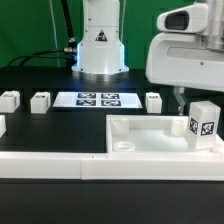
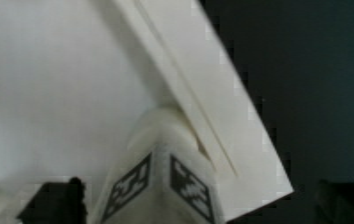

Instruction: Assemble square table

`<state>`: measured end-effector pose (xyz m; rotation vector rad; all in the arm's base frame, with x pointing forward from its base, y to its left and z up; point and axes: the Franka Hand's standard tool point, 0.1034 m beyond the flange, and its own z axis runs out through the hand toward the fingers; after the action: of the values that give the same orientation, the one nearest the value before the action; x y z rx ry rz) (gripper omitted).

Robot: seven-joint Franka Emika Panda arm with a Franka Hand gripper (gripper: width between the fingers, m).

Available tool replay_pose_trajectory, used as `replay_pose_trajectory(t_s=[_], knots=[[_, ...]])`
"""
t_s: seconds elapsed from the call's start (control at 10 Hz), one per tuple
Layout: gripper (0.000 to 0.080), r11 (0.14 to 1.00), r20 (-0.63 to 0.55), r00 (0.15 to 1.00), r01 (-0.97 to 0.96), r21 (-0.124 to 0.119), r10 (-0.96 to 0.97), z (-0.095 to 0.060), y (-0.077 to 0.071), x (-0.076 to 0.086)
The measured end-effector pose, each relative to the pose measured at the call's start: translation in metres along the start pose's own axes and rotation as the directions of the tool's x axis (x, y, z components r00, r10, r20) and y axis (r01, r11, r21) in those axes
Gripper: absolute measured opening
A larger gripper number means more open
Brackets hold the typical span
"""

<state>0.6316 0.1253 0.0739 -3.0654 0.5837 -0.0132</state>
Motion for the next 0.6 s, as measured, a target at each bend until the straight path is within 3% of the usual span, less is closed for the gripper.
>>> replay_pose_trajectory(t_s=[0.1,0.4,0.6], knots=[[0.0649,0.998,-0.020,0.998,0.066,0.007,-0.066,0.0028,0.0020,0.0018],[0.0649,0.926,-0.039,0.925,0.378,-0.014,-0.378,0.0032,-0.0026,0.0016],[0.0649,0.923,-0.037,0.922,0.384,-0.013,-0.385,0.0038,-0.0025,0.0013]])
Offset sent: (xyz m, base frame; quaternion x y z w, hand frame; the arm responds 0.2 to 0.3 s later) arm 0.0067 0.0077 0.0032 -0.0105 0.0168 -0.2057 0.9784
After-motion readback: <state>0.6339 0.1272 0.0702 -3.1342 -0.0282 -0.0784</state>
